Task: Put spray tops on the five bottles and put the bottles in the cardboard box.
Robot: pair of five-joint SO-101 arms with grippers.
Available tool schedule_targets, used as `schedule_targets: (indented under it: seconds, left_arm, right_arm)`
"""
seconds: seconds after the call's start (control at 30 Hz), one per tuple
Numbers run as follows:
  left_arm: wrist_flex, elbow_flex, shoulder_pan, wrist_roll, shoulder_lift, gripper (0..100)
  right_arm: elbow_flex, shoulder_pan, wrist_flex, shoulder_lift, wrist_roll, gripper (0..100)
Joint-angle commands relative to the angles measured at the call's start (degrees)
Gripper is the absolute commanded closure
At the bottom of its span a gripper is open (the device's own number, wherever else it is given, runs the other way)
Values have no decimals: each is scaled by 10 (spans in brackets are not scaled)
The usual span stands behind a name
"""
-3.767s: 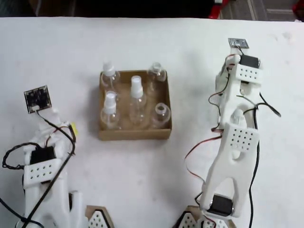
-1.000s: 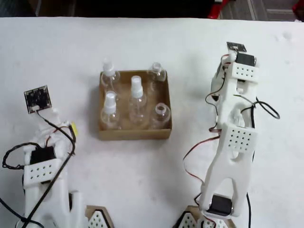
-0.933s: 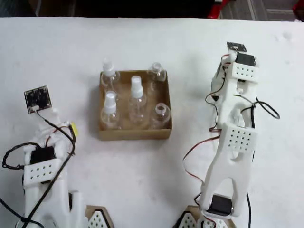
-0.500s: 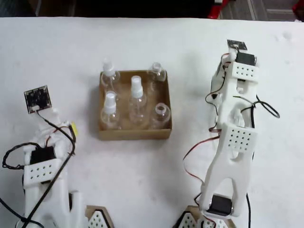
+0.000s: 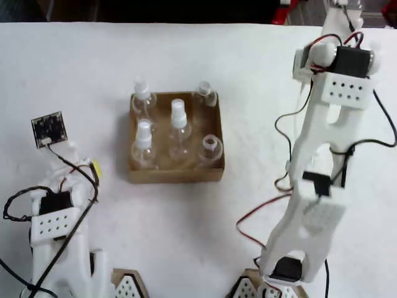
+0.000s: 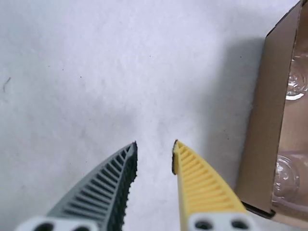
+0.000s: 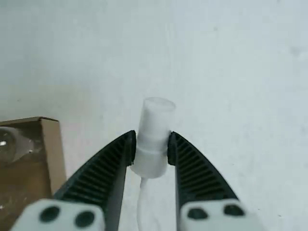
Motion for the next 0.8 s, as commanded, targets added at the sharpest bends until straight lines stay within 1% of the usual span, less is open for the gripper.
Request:
schedule_targets:
  seconds: [0.0, 0.13, 0.2, 0.27, 0.4, 0.57, 0.67, 0.7, 0.77]
  left_arm:
    - [-12, -2, 7, -6, -7, 880]
    - [-11, -2, 7, -6, -7, 880]
    - [-11, -2, 7, -6, -7, 880]
    - [-11, -2, 7, -6, -7, 880]
    - [-11, -2, 7, -6, -7, 880]
    - [-11, -2, 7, -6, -7, 880]
    - [-12, -2, 7, -6, -7, 880]
    - [-12, -2, 7, -6, -7, 880]
    - [-12, -2, 7, -6, -7, 880]
  right_arm:
    - [111, -43, 16, -161, -2, 983]
    - [273, -99, 6, -338, -3, 983]
    - [352, -124, -31, -426, -3, 983]
    - [440, -135, -98, -509, -4, 983]
    - [651, -141, -284, -661, -4, 983]
    - [896, -142, -580, -799, -3, 984]
    - [984, -147, -749, -821, -3, 984]
    - [996, -159, -788, -815, -2, 984]
    - [1001, -180, -834, -785, -2, 984]
